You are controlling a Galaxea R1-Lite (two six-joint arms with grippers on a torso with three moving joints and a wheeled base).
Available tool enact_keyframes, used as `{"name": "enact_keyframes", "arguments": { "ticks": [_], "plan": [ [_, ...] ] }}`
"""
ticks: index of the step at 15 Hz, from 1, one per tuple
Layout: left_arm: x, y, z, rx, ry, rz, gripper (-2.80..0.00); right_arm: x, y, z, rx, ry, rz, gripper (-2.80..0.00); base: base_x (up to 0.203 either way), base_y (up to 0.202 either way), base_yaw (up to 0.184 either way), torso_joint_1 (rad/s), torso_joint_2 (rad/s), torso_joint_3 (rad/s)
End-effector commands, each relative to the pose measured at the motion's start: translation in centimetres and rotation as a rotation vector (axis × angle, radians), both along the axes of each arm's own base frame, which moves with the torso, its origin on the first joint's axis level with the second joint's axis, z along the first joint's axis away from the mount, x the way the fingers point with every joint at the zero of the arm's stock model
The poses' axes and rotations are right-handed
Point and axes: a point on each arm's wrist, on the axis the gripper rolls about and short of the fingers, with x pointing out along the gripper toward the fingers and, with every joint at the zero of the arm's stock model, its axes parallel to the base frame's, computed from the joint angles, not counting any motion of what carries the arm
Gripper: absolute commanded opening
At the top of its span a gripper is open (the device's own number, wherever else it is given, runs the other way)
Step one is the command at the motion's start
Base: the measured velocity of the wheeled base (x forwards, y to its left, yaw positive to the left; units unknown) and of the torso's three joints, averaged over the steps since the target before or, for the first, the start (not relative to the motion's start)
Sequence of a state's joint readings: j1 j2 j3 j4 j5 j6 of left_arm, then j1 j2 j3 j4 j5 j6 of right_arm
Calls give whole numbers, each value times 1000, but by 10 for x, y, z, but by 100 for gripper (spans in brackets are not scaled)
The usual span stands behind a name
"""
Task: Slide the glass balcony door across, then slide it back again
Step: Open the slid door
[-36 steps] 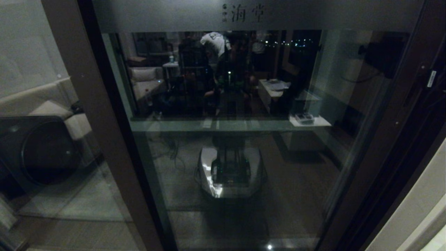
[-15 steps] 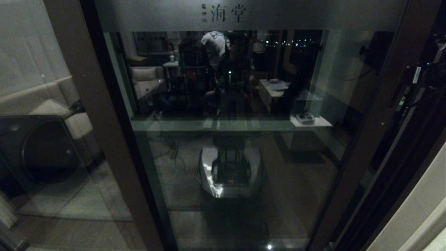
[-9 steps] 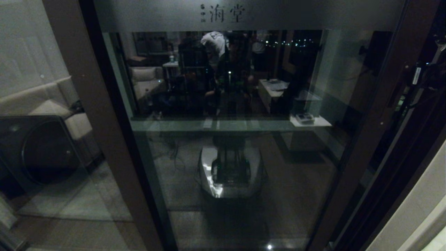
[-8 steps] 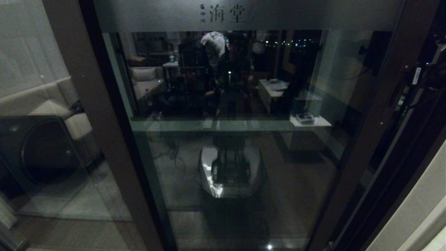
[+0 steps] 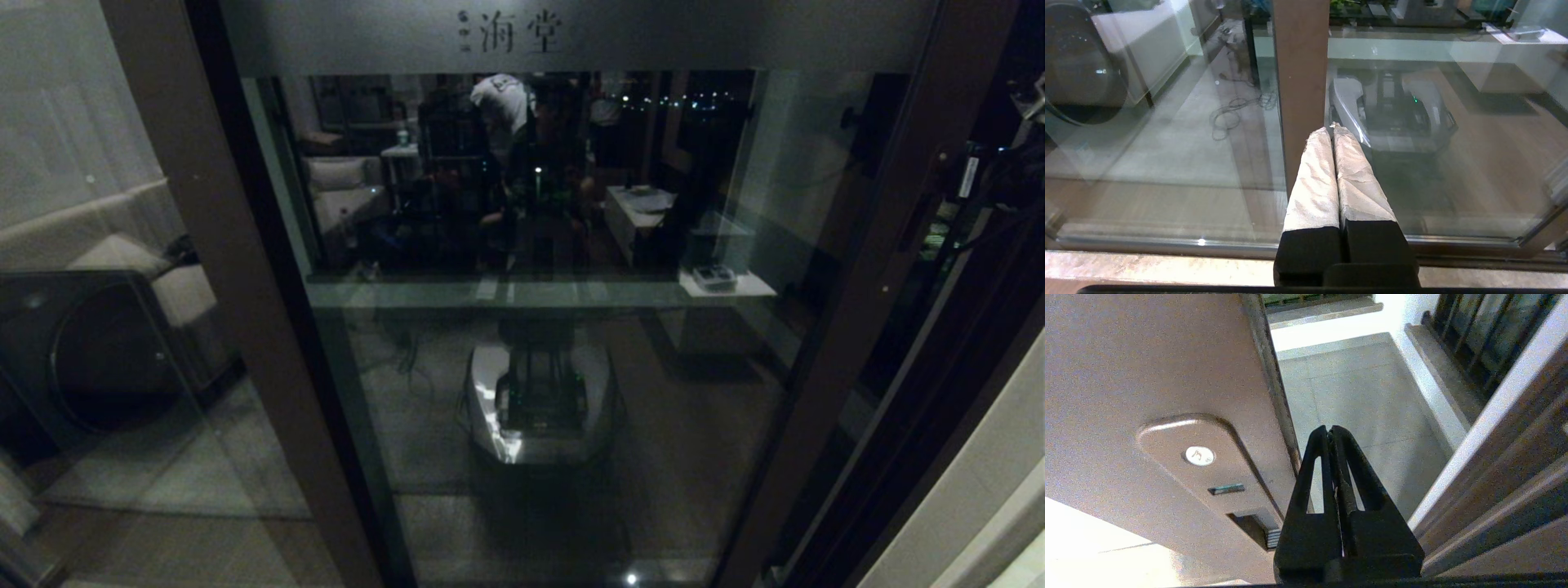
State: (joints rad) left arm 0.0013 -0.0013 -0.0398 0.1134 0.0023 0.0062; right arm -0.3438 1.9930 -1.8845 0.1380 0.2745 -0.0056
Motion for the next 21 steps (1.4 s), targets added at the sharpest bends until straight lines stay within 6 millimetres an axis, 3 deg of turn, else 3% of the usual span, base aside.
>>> {"name": "enact_keyframes", "arguments": {
  "ticks": [1, 5, 21],
  "plan": [
    [0, 0, 0, 0, 0, 1, -280, 0, 2, -1, 3, 3, 2, -280, 0, 0, 0, 0, 0, 0],
    [0, 0, 0, 0, 1, 1, -280, -2, 15, 0, 5, 10, 30, -280, 0, 0, 0, 0, 0, 0],
    [0, 0, 0, 0, 0, 1, -280, -3, 26, -4, 10, 28, 42, -280, 0, 0, 0, 0, 0, 0]
  ]
}}
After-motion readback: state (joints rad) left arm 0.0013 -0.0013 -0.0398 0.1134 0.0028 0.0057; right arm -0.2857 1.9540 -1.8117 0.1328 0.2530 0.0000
